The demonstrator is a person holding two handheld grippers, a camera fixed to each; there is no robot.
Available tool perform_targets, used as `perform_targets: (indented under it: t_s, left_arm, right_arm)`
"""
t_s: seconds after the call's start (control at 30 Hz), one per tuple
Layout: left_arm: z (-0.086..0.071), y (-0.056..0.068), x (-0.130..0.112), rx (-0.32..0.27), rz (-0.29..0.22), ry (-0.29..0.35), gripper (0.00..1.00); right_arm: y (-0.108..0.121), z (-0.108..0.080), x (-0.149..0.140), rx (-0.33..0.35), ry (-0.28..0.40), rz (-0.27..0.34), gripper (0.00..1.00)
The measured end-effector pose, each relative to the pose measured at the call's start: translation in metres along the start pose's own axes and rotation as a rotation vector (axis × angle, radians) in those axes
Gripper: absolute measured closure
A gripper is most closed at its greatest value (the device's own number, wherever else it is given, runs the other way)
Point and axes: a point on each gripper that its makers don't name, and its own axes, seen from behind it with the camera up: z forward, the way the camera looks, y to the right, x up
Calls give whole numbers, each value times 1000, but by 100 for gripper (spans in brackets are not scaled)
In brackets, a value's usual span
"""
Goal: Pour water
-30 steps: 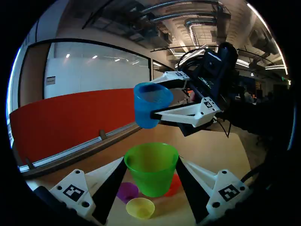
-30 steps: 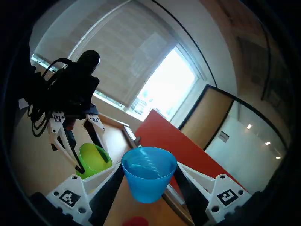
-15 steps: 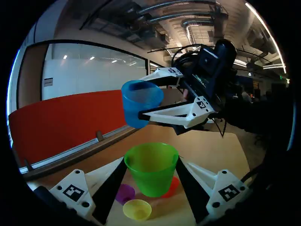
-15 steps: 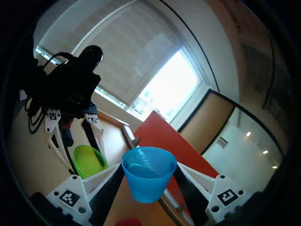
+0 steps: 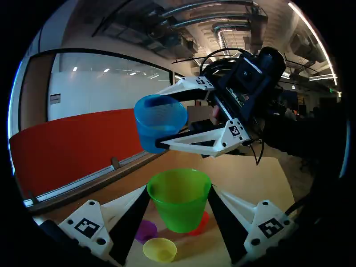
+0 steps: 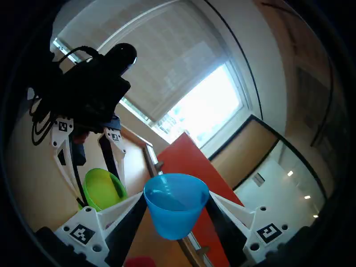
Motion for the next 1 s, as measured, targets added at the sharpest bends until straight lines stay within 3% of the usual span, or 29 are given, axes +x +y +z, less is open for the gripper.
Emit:
perform_targets:
  t_s: [0.27, 1.0]
  left_arm:
    - [1, 2, 0, -6, 2, 0, 12]
    - [4, 5, 1, -13, 8, 1, 12]
  right_arm:
    - [1, 1, 2, 5, -9, -87, 9]
    - [4, 2, 11, 6, -12, -237, 9]
